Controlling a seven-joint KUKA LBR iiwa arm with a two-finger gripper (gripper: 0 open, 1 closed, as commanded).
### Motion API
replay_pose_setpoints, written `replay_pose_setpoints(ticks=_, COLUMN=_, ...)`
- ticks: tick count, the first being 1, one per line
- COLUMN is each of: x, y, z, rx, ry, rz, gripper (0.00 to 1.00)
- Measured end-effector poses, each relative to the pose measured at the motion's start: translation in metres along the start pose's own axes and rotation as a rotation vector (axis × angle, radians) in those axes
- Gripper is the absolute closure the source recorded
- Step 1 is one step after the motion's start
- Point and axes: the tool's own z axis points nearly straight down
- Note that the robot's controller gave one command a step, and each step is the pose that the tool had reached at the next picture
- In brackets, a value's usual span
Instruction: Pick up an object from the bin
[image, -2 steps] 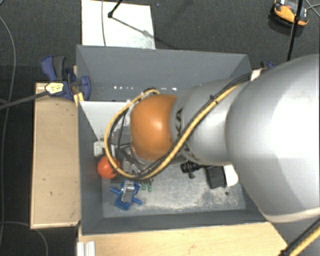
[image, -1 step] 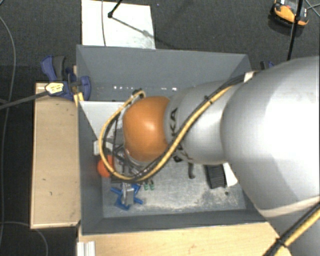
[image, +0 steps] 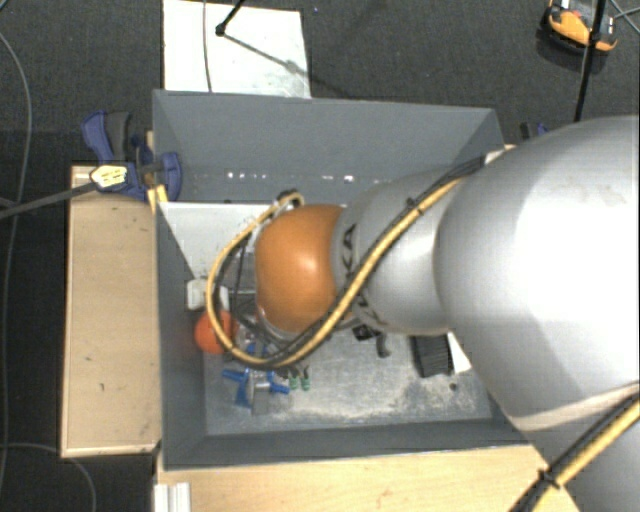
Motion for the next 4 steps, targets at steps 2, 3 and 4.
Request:
replay_pose_setpoints(ticks=2, x=-0.0022, y=-0.0021, z=0.0016, rx=0.001, ry=-0.010, rz=0.009, gripper=0.00)
replay_pose_setpoints(ticks=3, x=-0.0005, y=-0.0023, z=0.0014, rx=0.002, ry=-0.003, rz=0.012, gripper=1.00)
replay_pose_setpoints(ticks=4, x=-0.0007, y=-0.0023, z=0.0013, rx=0.002, ry=-0.004, rz=0.016, gripper=1.00)
